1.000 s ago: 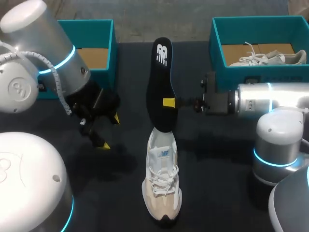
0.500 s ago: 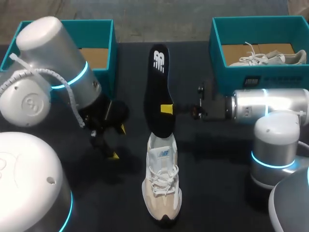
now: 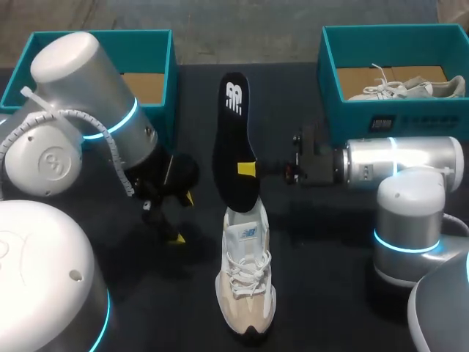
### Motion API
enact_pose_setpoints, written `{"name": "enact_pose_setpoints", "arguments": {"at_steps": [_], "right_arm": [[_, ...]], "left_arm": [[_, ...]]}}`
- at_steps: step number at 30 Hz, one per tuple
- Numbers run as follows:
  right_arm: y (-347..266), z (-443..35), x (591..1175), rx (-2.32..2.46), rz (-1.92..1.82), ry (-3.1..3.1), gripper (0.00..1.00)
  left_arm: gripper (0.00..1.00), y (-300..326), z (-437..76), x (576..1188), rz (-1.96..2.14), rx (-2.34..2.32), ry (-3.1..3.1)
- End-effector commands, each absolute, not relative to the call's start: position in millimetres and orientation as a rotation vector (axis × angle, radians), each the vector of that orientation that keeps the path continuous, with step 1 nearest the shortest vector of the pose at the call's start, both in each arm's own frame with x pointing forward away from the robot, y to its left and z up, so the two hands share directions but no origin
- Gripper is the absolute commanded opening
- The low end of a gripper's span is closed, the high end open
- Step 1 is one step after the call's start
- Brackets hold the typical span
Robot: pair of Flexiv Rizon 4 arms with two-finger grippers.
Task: Take the shoe out of the shoebox, open the shoe tongue, remove and reinsert the insole, then place the shoe into the shoebox
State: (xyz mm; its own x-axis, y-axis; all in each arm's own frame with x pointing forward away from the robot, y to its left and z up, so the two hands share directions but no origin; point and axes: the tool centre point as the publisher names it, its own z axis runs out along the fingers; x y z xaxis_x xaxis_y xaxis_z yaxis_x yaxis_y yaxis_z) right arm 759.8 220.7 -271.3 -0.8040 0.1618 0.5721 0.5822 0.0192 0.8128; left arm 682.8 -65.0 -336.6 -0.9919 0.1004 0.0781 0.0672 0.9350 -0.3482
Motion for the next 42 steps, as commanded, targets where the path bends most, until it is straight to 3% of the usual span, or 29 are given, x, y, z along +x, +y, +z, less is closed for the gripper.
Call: {"name": "enact_pose_setpoints", "arguments": {"at_steps": [1, 42], "right_arm": [[223, -271, 760, -0.767, -1.843, -1.987, 0.0], [229, -295, 739, -0.779, -1.863, -1.91, 0.0]], "left_arm": [[1.0, -66, -338, 683, 0.532, -0.131, -2.997], [1.0, -72, -338, 683, 0.524, -0.118, -3.034]]}}
